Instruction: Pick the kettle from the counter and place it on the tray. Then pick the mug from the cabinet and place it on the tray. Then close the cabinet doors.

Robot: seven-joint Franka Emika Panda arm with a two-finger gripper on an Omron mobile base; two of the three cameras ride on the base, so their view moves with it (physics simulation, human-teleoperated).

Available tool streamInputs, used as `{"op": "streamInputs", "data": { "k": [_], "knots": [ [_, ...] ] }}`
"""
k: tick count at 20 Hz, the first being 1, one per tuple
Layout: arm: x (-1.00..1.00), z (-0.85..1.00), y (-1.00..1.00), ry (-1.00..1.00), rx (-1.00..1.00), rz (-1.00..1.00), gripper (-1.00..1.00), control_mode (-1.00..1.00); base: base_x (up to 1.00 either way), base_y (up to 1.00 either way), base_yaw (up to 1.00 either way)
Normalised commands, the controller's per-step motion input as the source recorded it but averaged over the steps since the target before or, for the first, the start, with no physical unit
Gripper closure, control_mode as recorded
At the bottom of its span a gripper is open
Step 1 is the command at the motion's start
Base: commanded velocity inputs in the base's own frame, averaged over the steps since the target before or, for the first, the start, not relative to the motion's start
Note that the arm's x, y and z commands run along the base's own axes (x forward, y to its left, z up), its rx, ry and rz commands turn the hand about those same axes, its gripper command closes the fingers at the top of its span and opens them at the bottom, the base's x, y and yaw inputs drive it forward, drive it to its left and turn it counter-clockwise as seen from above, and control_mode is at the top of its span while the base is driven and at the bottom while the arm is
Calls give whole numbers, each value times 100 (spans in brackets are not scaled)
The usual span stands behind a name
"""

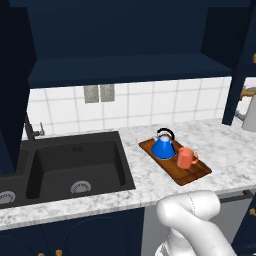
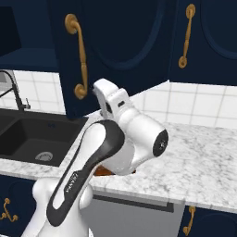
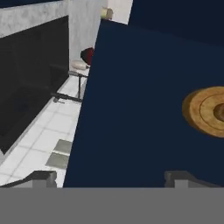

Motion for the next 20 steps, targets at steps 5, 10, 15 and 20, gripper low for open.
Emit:
{"op": "streamInputs", "data": {
  "k": [5, 10, 15, 20],
  "knots": [
    [41, 0, 79, 0, -22, -33, -100, -100, 0, 0, 0],
    [55, 0, 62, 0, -19, -34, -100, -100, 0, 0, 0],
    [65, 0, 12, 0, -12, -28, -100, -100, 0, 0, 0],
    [60, 0, 0, 0, -5, -25, -100, -100, 0, 0, 0]
  ]
}}
